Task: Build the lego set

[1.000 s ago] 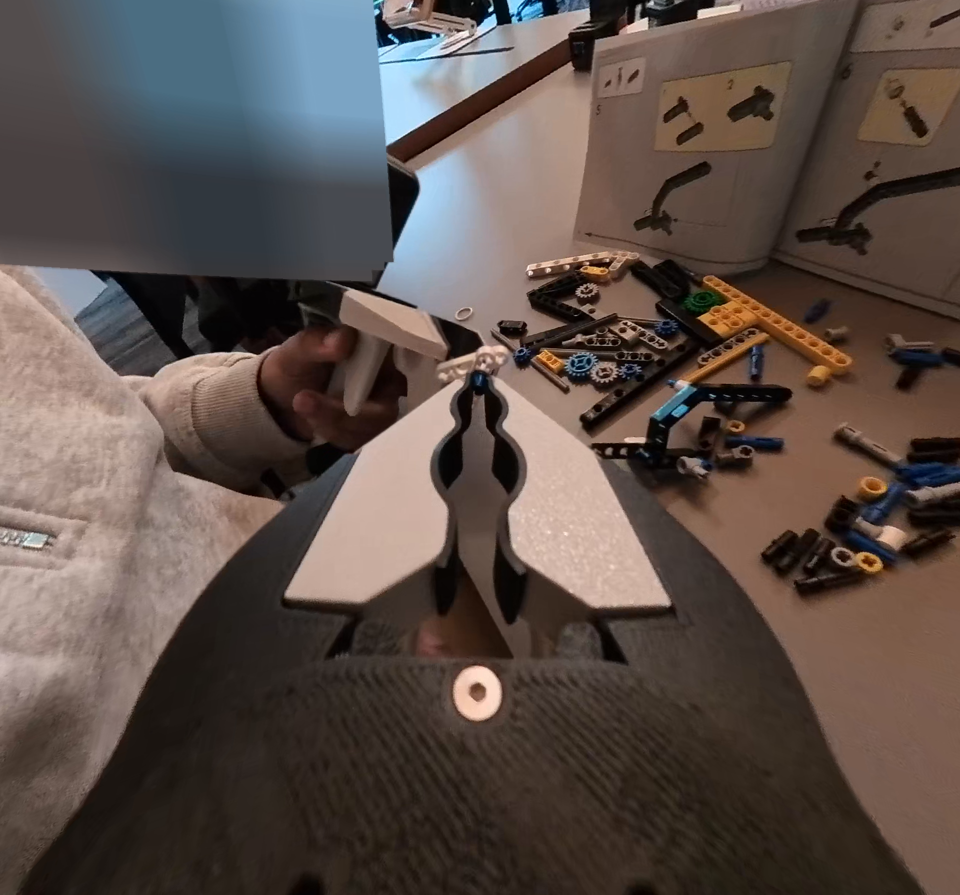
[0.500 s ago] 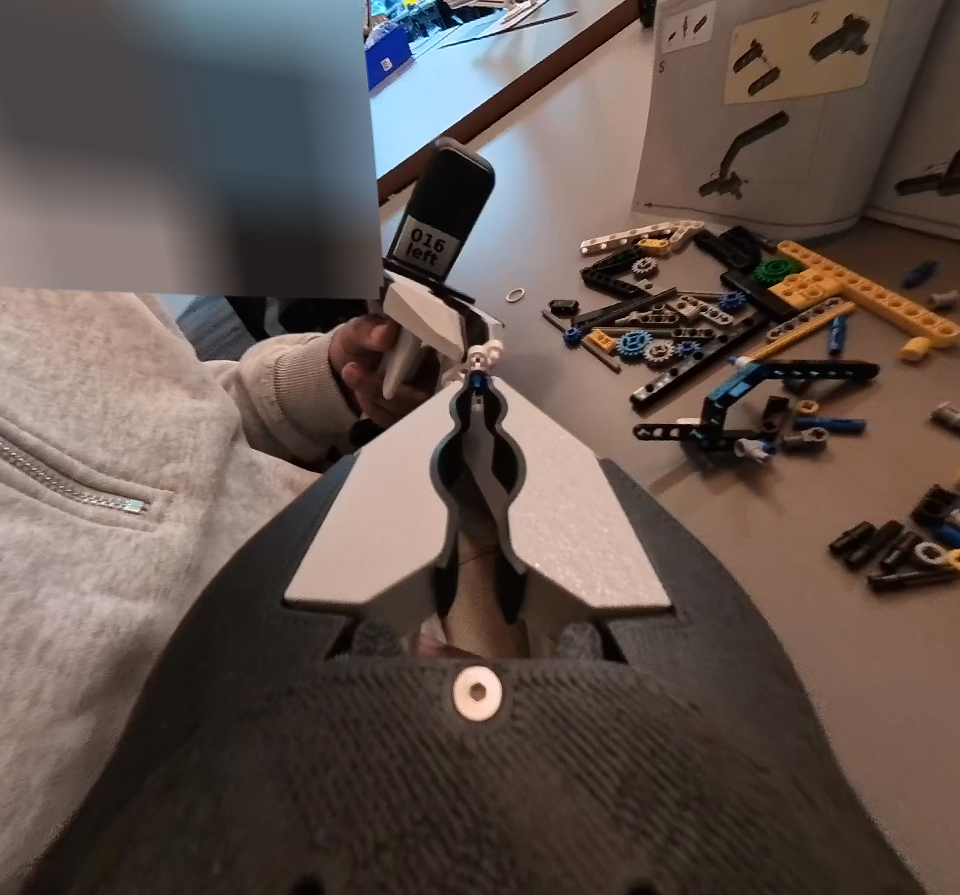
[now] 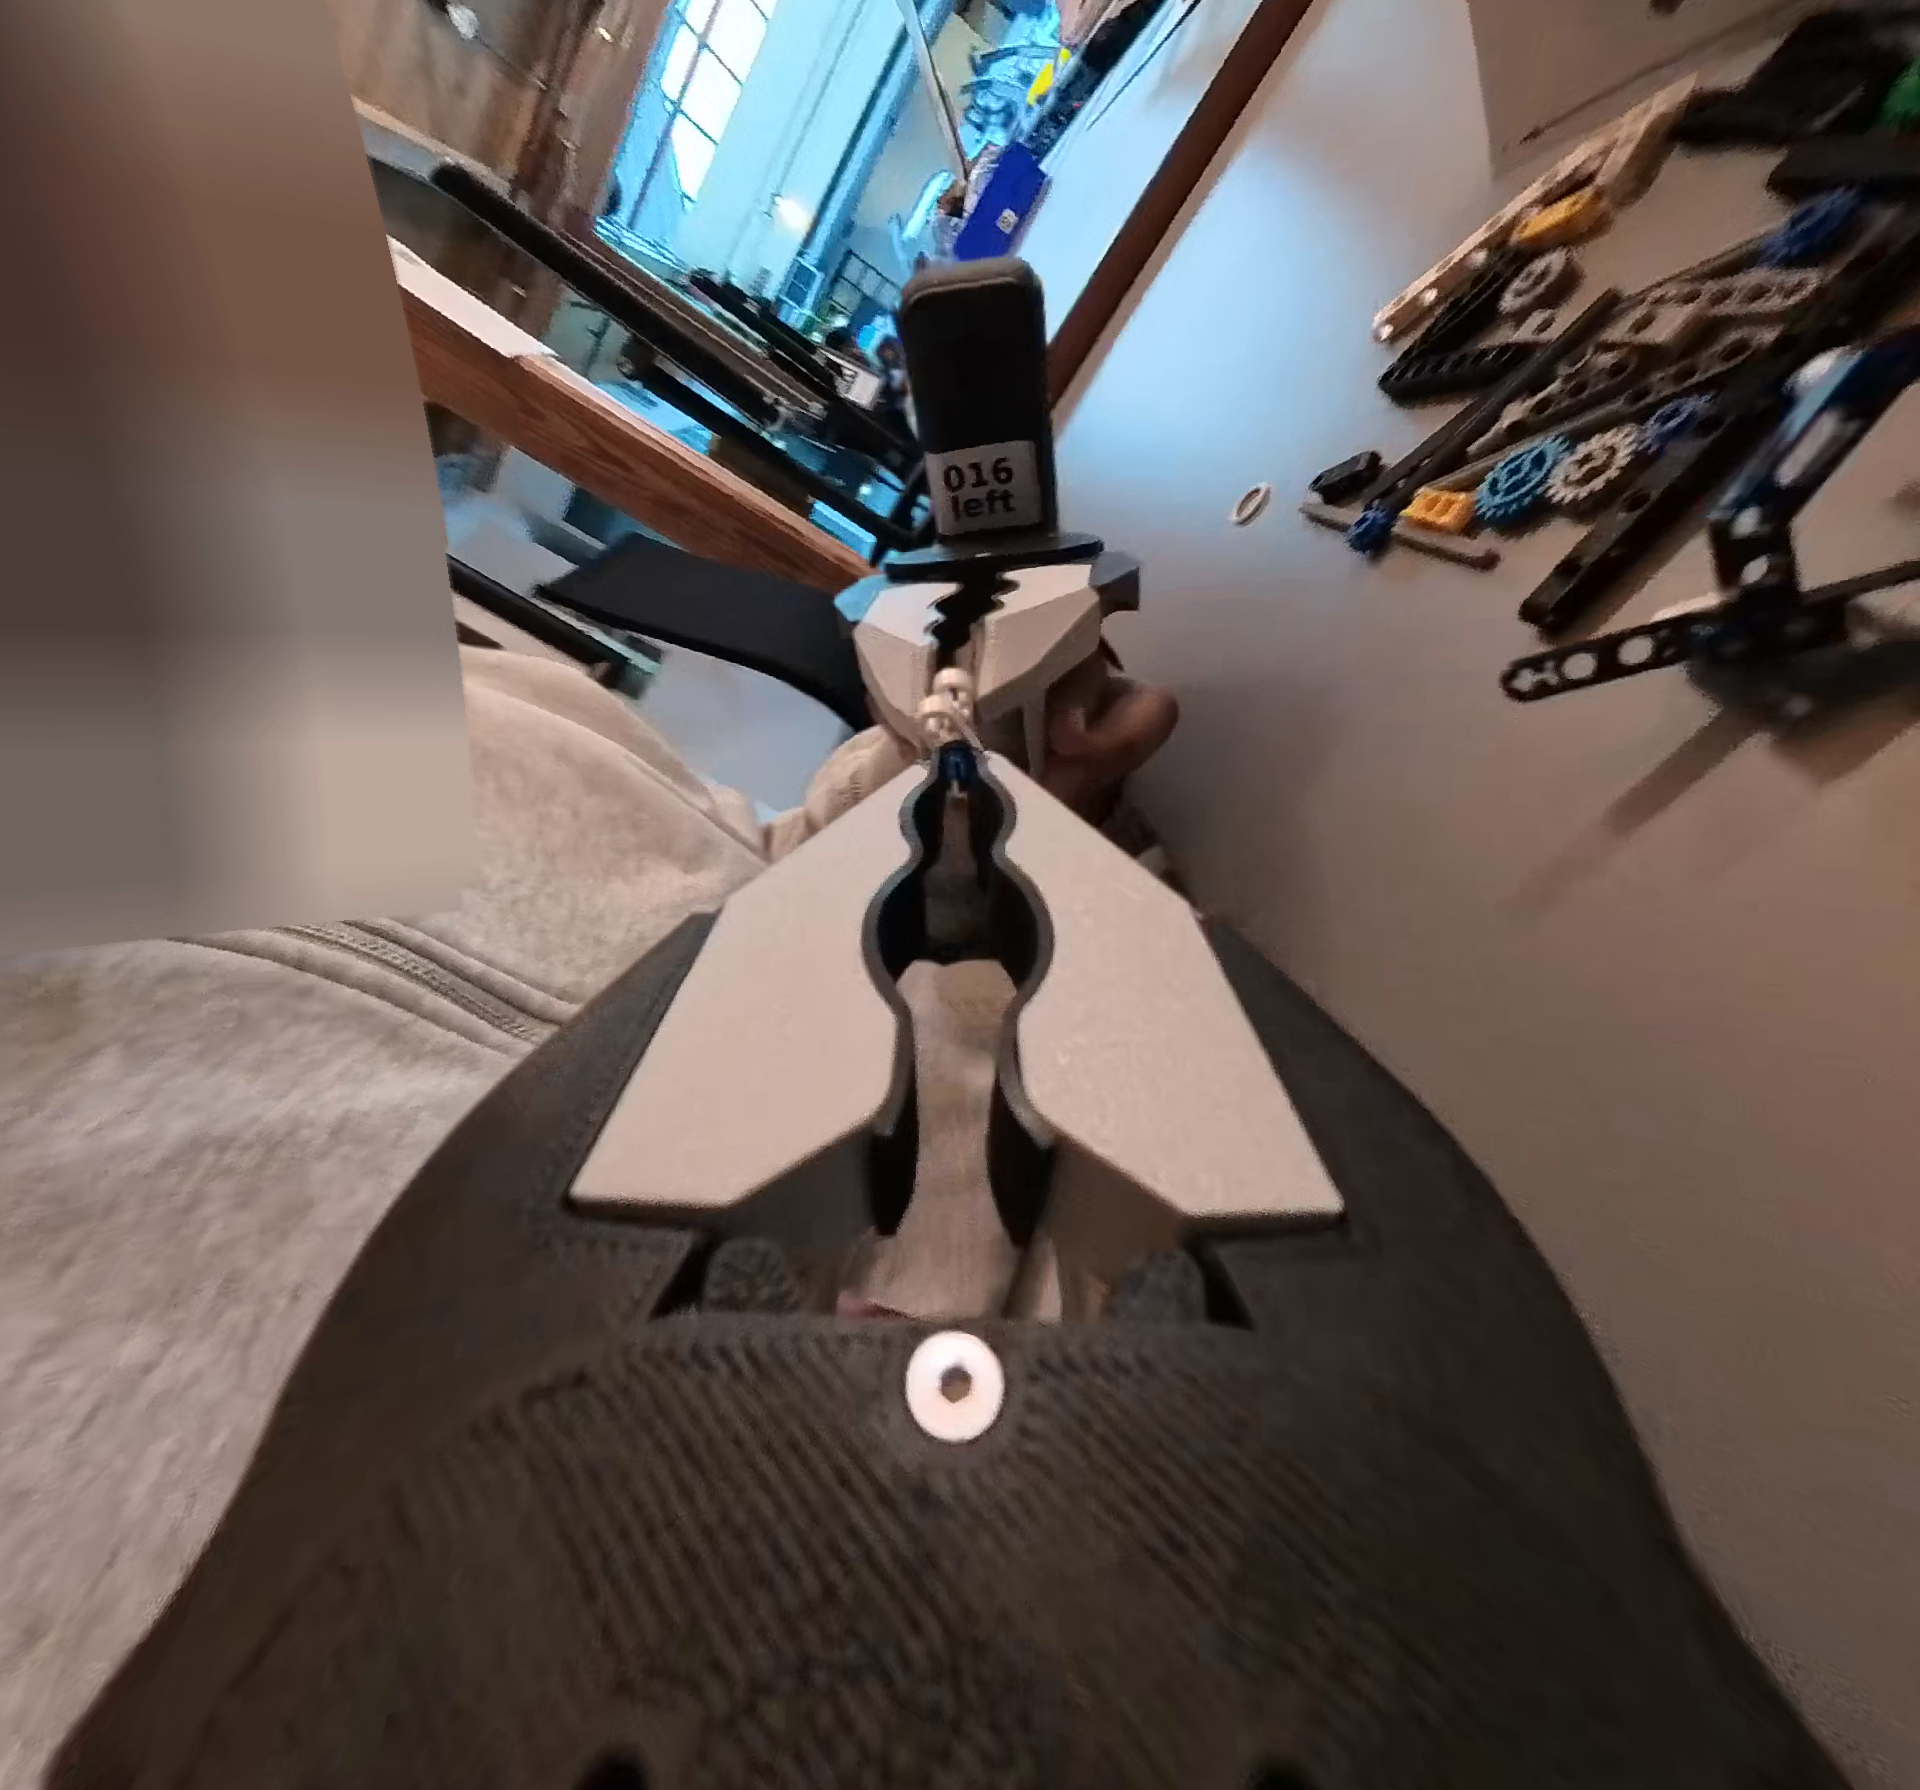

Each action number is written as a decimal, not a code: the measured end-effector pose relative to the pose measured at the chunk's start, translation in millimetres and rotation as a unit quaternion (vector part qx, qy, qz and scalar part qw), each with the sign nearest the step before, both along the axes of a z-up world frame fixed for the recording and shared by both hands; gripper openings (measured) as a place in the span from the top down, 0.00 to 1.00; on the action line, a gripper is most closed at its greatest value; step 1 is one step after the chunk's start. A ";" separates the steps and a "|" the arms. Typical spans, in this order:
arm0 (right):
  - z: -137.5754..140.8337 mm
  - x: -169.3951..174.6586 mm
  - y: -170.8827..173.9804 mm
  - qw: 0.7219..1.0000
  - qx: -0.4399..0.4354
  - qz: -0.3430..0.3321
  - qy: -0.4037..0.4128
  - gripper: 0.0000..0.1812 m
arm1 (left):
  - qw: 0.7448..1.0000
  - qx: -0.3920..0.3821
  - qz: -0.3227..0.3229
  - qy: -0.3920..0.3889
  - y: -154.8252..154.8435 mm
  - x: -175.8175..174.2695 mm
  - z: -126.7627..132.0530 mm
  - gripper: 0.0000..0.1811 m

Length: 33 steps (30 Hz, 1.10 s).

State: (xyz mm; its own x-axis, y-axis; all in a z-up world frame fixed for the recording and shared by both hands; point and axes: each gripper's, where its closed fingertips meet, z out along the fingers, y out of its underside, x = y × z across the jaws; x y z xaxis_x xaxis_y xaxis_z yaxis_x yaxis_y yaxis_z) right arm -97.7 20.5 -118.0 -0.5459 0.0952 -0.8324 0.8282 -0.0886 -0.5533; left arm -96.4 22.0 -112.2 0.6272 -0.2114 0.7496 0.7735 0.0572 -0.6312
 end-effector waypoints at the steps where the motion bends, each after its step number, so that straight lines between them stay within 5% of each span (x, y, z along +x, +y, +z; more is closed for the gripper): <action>1: -0.6 1.6 0.1 1.000 -0.010 0.005 -0.017 0.99 | 1.000 -0.002 -0.004 0.003 0.3 1.5 -0.5 0.97; 13: -14.2 37.7 1.7 0.987 0.000 0.107 -0.119 0.99 | 0.992 -0.051 -0.097 0.065 3.6 36.9 -14.2 0.98; 19: -12.2 31.9 2.7 0.983 -0.046 0.094 -0.153 0.99 | 0.994 -0.045 -0.075 0.066 4.9 29.6 -12.2 0.98; 25: 1.8 8.7 4.0 0.999 -0.020 0.027 -0.014 0.98 | 1.000 0.012 -0.021 -0.010 4.3 6.6 1.9 0.98; 28: 1.2 -2.3 4.0 0.996 0.038 -0.020 0.078 0.88 | 0.999 0.027 -0.011 -0.042 3.8 0.8 3.4 0.98; 33: 1.9 -6.3 0.4 0.981 0.091 -0.052 0.162 0.94 | 0.996 0.050 0.003 -0.076 2.3 -5.9 6.4 0.98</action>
State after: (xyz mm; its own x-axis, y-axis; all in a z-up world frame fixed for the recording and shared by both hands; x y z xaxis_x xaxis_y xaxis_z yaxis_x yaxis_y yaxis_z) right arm -104.0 20.9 -116.1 -0.7582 0.2953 -0.5814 0.5985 -0.0387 -0.8002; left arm -102.4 24.3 -105.8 0.5091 -0.2862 0.8117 0.8594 0.1181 -0.4974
